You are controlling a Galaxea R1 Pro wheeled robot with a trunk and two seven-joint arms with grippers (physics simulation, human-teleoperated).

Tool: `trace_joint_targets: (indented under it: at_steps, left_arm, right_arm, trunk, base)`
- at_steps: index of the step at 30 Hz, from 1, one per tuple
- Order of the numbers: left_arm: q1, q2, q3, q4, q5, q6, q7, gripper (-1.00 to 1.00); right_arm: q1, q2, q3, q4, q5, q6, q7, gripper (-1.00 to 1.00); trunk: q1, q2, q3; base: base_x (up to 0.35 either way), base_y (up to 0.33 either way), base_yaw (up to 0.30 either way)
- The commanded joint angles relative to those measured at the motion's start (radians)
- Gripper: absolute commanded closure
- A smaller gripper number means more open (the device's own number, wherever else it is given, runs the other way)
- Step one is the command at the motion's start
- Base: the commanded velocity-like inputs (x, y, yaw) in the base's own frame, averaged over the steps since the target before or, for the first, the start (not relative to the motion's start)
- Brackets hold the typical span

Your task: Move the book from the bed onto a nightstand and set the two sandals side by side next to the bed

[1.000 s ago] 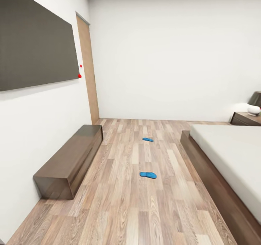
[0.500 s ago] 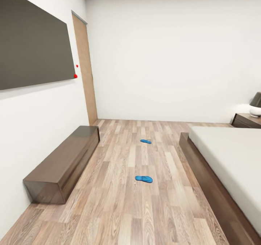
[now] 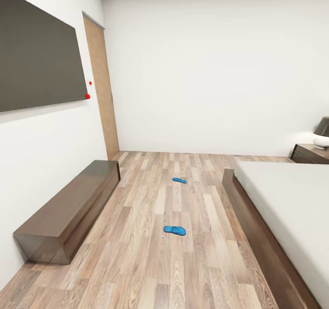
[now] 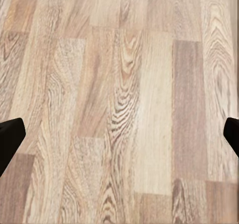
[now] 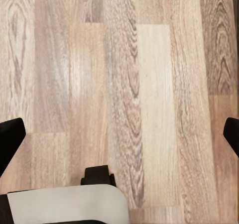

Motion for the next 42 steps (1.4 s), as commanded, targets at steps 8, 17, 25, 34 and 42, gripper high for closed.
trace_joint_targets:
  at_steps: [8,17,25,34,42]
  left_arm:
    - [0.000,0.000,0.001,0.000,0.000,-0.004,0.000,-1.00]
    - [0.000,0.000,0.001,0.000,-0.001,-0.005,0.000,-1.00]
    - [-0.001,0.000,0.001,0.000,-0.001,-0.005,0.000,-1.00]
    - [-0.001,0.000,-0.001,0.000,-0.002,-0.005,0.000,-1.00]
    - [-0.001,0.000,-0.001,0.000,-0.003,-0.005,0.000,-1.00]
  right_arm:
    - [0.000,-0.002,-0.003,0.000,-0.001,-0.003,0.000,-1.00]
    - [0.000,-0.004,-0.003,0.000,-0.001,-0.003,-0.001,-1.00]
    - [0.000,-0.004,-0.003,0.000,-0.001,-0.003,-0.002,-1.00]
    - [0.000,-0.002,-0.003,0.000,0.002,-0.003,-0.002,-1.00]
    - [0.000,-0.001,-0.003,0.000,0.004,-0.003,-0.002,-1.00]
  trunk:
    - [0.000,0.000,-0.001]
    - [0.000,0.000,-0.001]
    - [0.000,0.000,-0.001]
    - [0.000,0.000,-0.001]
    - [0.000,0.000,-0.001]
  base:
    - [0.031,-0.037,0.093]
    - [0.002,-0.002,0.276]
    - [0.000,0.000,0.281]
    - [0.091,-0.087,0.261]
    - [0.201,-0.186,0.059]
